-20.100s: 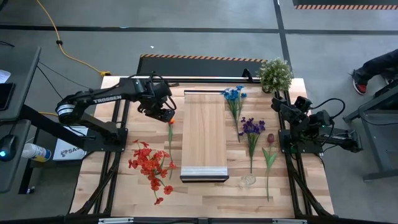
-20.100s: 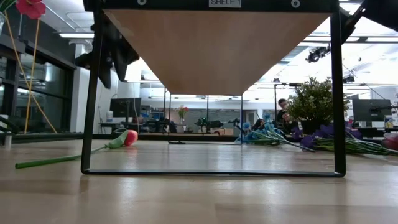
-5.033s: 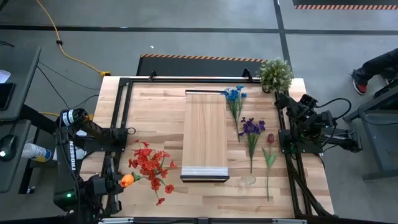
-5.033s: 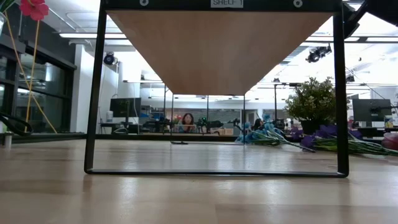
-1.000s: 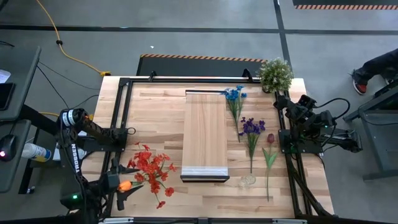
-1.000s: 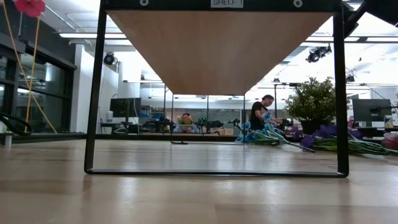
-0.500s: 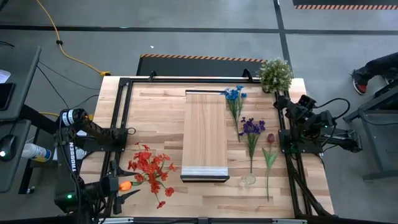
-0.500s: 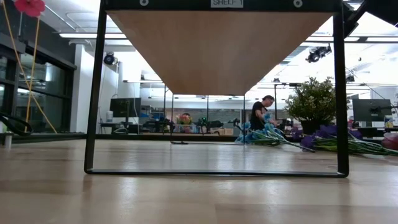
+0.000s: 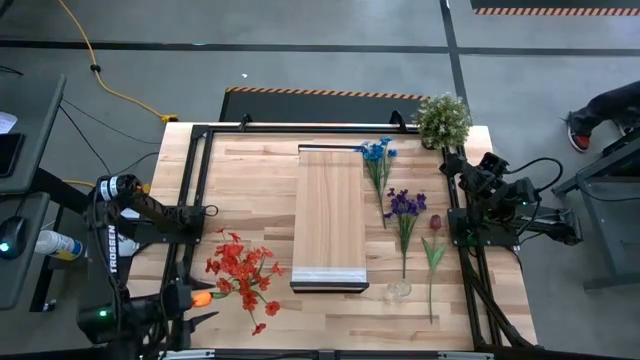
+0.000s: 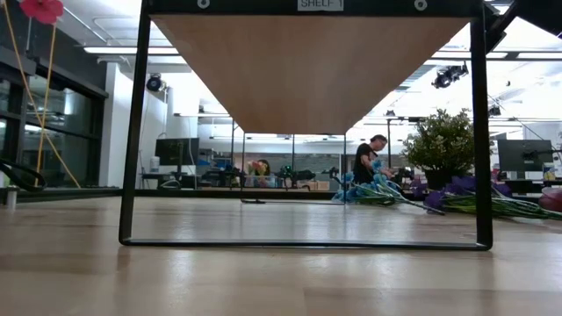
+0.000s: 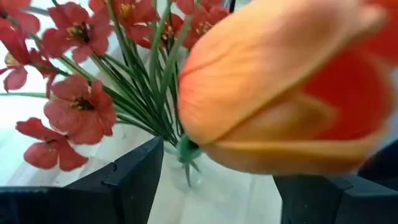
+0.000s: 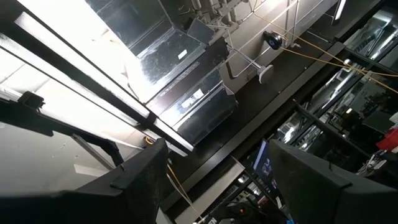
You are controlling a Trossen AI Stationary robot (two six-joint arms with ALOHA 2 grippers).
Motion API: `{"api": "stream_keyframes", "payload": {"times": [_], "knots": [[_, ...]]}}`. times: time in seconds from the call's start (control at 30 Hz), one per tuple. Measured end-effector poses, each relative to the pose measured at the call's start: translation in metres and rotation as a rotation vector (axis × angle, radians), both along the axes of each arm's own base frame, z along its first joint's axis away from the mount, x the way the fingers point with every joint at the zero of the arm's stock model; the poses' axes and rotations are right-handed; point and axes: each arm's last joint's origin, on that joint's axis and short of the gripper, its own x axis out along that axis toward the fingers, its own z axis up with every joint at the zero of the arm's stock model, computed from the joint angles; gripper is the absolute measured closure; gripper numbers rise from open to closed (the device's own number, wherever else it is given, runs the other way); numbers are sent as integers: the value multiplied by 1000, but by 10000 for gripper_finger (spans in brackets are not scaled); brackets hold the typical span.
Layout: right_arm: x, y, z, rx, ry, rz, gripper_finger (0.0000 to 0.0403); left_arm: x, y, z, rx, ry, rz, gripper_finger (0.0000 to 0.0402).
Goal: Pick and place flowers into a vace then onto a shelf
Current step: Put the light orange flower into the left transparent vase, then put the blue flowers into the right transparent vase
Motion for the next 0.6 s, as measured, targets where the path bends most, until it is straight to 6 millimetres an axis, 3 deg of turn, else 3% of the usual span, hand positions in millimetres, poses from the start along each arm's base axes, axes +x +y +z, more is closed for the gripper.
{"api": "stream_keyframes", "payload": {"times": [0.27,0.6], "knots": [[0,0,0,0,0,0,136,-2,-5,21,-135,139,-10,80],[0,0,0,7,-1,-7,137,-5,-7,74,-361,212,-49,81]]}}
